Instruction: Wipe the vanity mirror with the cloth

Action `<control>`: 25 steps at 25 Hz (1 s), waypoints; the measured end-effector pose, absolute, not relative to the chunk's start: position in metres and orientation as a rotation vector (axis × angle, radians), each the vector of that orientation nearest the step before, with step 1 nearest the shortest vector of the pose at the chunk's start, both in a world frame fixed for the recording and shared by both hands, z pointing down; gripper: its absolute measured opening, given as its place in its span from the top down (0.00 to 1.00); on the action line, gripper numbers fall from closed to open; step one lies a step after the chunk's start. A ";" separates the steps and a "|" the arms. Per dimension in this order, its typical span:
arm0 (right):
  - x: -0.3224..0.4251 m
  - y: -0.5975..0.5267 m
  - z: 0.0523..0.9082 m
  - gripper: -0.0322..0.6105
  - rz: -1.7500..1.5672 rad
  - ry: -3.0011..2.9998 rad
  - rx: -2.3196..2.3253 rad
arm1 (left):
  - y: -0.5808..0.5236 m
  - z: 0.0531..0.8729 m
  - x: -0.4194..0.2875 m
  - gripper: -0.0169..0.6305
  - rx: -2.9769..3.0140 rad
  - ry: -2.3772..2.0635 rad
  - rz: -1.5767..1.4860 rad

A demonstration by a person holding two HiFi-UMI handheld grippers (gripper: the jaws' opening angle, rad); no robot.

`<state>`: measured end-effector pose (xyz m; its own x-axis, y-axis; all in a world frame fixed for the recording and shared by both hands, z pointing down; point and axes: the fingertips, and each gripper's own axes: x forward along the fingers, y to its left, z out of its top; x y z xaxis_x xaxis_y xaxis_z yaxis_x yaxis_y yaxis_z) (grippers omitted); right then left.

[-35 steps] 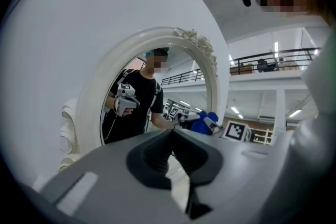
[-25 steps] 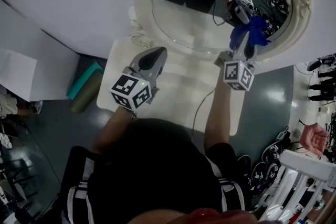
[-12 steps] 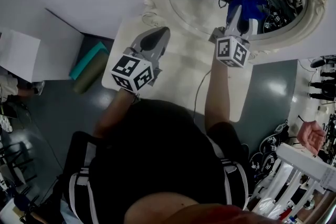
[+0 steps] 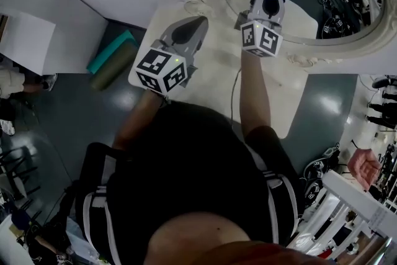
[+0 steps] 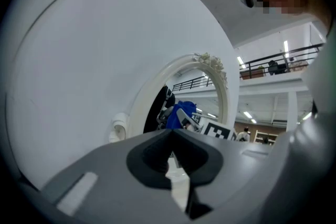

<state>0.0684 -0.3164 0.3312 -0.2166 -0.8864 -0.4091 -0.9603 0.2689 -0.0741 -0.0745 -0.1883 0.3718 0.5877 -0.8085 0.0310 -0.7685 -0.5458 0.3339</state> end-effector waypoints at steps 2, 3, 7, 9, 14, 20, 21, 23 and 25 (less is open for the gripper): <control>0.054 -0.320 0.335 0.84 0.268 2.201 -1.651 | -0.189 0.373 -0.079 0.96 2.502 -1.301 -0.180; 0.046 -0.322 0.337 0.84 0.265 2.215 -1.636 | -0.189 0.373 -0.082 0.96 2.498 -1.309 -0.179; 0.021 -0.327 0.344 0.85 0.264 2.239 -1.590 | -0.191 0.377 -0.093 0.96 2.478 -1.336 -0.174; 0.013 -0.329 0.347 0.85 0.261 2.254 -1.572 | -0.191 0.379 -0.096 0.96 2.471 -1.345 -0.172; -0.008 -0.332 0.355 0.85 0.267 2.301 -1.530 | -0.191 0.380 -0.104 0.96 2.460 -1.365 -0.183; -0.023 -0.335 0.362 0.85 0.242 2.335 -1.476 | -0.191 0.382 -0.108 0.96 2.447 -1.376 -0.193; -0.023 -0.335 0.363 0.85 0.238 2.332 -1.474 | -0.190 0.382 -0.109 0.96 2.445 -1.378 -0.194; -0.024 -0.336 0.363 0.85 0.232 2.332 -1.465 | -0.190 0.383 -0.110 0.96 2.442 -1.379 -0.194; -0.024 -0.337 0.364 0.85 0.217 2.338 -1.448 | -0.190 0.385 -0.110 0.96 2.438 -1.376 -0.194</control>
